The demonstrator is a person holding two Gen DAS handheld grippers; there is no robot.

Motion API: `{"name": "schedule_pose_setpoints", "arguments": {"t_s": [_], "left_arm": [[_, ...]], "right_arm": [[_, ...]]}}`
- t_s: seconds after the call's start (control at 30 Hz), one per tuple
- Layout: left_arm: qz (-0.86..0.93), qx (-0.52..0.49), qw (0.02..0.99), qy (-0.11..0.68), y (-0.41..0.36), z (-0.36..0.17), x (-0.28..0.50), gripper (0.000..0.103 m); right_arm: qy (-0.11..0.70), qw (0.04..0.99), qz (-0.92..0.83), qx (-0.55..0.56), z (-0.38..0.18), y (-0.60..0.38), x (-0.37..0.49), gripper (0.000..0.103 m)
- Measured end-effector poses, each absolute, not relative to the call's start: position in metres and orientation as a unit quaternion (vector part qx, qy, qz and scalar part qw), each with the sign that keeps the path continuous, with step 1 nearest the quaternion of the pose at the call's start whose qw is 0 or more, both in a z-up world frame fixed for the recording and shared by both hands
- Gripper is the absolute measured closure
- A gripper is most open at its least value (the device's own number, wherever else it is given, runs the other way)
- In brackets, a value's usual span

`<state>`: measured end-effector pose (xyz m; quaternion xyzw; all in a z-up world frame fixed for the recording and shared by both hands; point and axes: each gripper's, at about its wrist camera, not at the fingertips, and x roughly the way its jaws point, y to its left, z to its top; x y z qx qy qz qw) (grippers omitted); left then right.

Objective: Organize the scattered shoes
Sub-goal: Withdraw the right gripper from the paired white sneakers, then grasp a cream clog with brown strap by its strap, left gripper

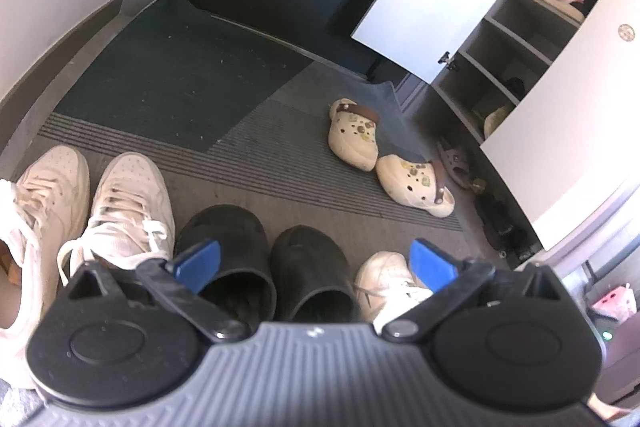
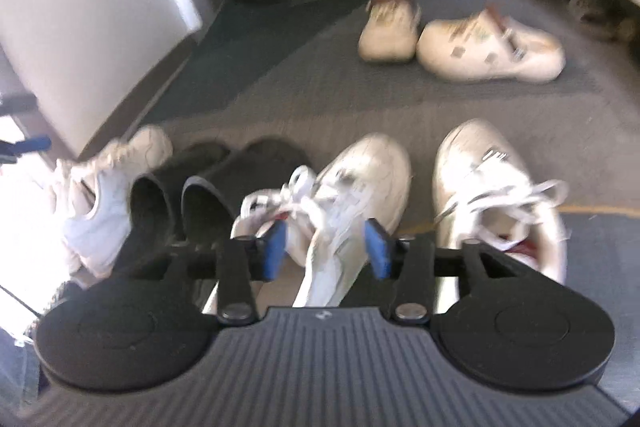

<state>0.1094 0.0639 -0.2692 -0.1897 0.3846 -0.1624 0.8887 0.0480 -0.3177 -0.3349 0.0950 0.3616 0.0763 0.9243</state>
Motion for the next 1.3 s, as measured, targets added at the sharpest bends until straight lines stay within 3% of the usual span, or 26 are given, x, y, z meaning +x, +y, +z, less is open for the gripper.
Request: {"name": "schedule_pose_setpoints", "arguments": {"t_s": [0.37, 0.43, 0.47, 0.5, 0.6, 1.17, 1.3], "left_arm": [[-0.173, -0.162, 0.886, 0.398, 0.043, -0.274, 0.111, 0.000], [-0.172, -0.160, 0.886, 0.400, 0.042, -0.274, 0.111, 0.000], [-0.170, -0.159, 0.886, 0.401, 0.042, -0.275, 0.111, 0.000], [-0.170, -0.159, 0.886, 0.402, 0.042, -0.275, 0.110, 0.000], [-0.171, -0.159, 0.884, 0.405, 0.041, -0.276, 0.112, 0.000], [-0.164, -0.144, 0.896, 0.387, 0.041, -0.268, 0.114, 0.000], [-0.169, -0.142, 0.895, 0.387, 0.037, -0.269, 0.113, 0.000]], "right_arm": [[0.422, 0.899, -0.007, 0.117, -0.374, -0.347, 0.061, 0.049], [0.426, 0.895, -0.020, 0.131, -0.387, -0.351, 0.073, 0.053], [0.420, 0.896, -0.025, 0.142, -0.391, -0.353, 0.075, 0.059], [0.413, 0.897, -0.029, 0.153, -0.395, -0.356, 0.077, 0.072], [0.378, 0.907, -0.021, 0.185, -0.397, -0.360, 0.076, 0.082], [0.368, 0.889, 0.024, 0.273, -0.378, -0.352, 0.066, 0.087], [0.374, 0.893, 0.041, 0.245, -0.371, -0.337, 0.069, 0.087]]}}
